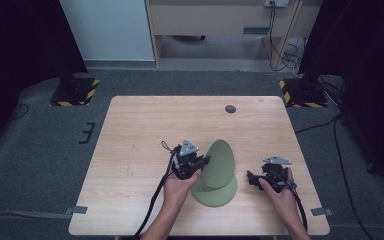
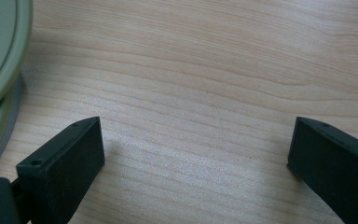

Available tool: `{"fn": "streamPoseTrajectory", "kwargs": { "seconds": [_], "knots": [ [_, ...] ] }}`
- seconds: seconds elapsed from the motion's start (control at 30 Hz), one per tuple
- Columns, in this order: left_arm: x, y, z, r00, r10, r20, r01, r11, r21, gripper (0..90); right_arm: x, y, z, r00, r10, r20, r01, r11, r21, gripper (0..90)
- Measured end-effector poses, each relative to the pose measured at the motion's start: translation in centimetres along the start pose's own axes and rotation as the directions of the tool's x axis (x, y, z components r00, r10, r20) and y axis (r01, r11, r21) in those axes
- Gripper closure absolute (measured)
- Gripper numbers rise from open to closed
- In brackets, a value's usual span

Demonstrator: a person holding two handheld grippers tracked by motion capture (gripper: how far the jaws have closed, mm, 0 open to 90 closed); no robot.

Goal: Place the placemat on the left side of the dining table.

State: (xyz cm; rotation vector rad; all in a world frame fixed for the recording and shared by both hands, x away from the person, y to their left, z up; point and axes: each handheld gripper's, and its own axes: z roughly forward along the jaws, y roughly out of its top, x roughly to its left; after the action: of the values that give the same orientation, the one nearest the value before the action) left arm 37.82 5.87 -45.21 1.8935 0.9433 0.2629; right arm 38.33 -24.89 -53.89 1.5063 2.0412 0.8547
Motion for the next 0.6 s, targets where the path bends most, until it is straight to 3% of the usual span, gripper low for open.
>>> {"fn": "streamPoseTrajectory", "kwargs": {
  "seconds": [0.3,0.6],
  "knots": [
    [-0.8,2.0,-0.7,0.9991,0.041,-0.004,-0.041,0.9989,-0.02,85.3,0.0,0.0,0.0,1.0,0.0,0.0,0.0,1.0,0.0,3.8],
    [0.2,3.3,-1.5,0.9985,0.034,-0.042,-0.036,0.9984,-0.044,85.3,0.0,0.0,0.1,1.0,0.001,0.001,-0.001,1.0,0.001,3.2]
  ]
}}
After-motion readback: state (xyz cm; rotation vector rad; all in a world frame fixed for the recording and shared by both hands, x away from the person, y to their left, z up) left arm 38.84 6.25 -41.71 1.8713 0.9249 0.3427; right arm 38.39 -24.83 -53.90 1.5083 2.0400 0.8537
